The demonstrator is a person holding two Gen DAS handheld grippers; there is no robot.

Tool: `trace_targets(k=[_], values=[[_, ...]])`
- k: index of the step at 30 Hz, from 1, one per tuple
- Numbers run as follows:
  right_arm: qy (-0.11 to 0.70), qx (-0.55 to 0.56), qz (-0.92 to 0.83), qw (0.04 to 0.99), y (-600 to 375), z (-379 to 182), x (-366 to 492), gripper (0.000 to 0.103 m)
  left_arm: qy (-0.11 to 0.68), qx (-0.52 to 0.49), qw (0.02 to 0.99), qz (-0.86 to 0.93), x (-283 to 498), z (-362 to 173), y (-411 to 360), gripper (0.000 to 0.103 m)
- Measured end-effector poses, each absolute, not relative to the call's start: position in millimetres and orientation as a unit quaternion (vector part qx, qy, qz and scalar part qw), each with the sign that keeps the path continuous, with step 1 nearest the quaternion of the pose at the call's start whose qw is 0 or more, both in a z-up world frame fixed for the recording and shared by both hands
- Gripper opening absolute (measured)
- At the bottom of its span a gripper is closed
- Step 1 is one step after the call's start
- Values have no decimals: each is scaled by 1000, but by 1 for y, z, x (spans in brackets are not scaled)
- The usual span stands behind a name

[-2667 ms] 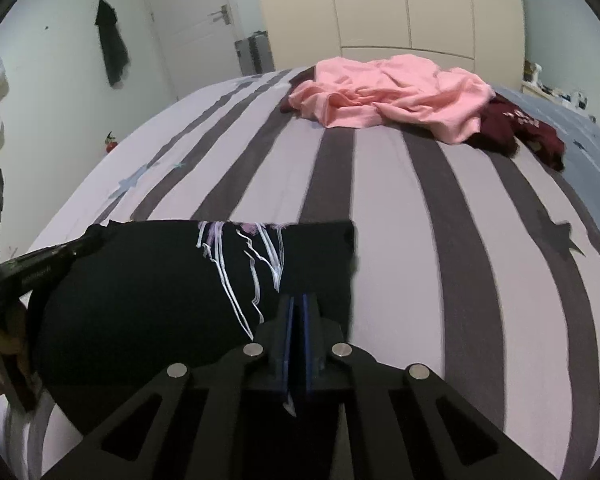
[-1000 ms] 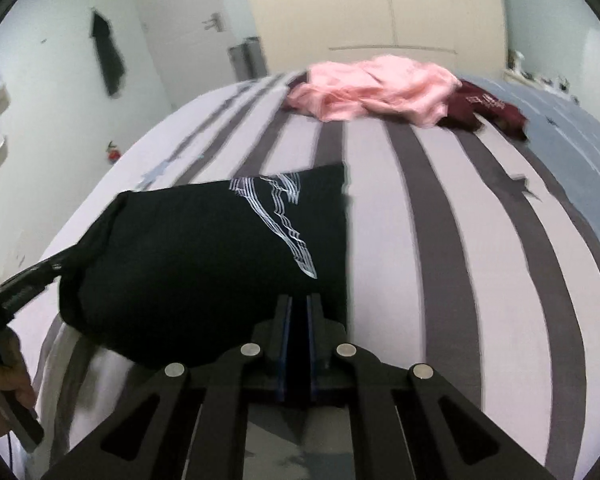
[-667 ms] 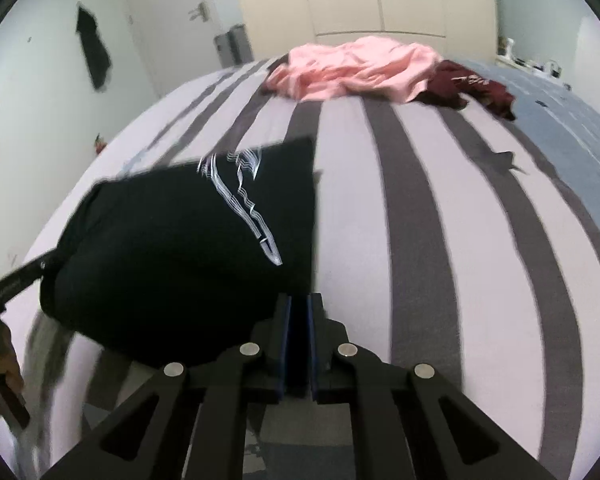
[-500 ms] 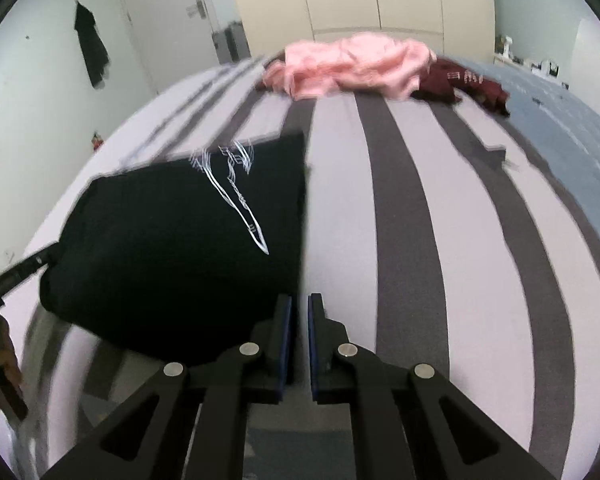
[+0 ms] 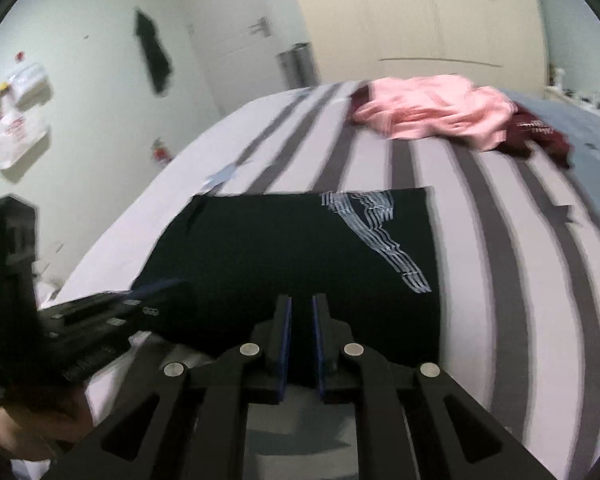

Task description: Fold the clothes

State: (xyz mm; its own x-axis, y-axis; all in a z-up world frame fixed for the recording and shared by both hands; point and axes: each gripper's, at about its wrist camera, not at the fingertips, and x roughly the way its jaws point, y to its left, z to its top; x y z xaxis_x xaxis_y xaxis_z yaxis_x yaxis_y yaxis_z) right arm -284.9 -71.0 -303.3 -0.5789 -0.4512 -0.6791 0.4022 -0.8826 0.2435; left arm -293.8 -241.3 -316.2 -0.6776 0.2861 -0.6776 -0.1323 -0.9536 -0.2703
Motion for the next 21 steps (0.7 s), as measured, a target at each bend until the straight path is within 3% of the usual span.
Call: trace_targets(k=[5, 14, 16, 21], values=[[-34, 424, -874, 236, -78, -347, -286, 9, -88, -397, 112, 907, -294, -336, -237, 2], [-36, 419, -890, 179, -38, -326, -292, 8, -89, -390, 35, 916, -290, -317, -288, 2], [-44, 431, -886, 164, -21, -338, -292, 0, -95, -387, 21, 917, -294, -315, -297, 2], [-24, 435, -885, 165, -15, -332, -295, 0, -110, -371, -12, 922, -306, -304, -316, 2]])
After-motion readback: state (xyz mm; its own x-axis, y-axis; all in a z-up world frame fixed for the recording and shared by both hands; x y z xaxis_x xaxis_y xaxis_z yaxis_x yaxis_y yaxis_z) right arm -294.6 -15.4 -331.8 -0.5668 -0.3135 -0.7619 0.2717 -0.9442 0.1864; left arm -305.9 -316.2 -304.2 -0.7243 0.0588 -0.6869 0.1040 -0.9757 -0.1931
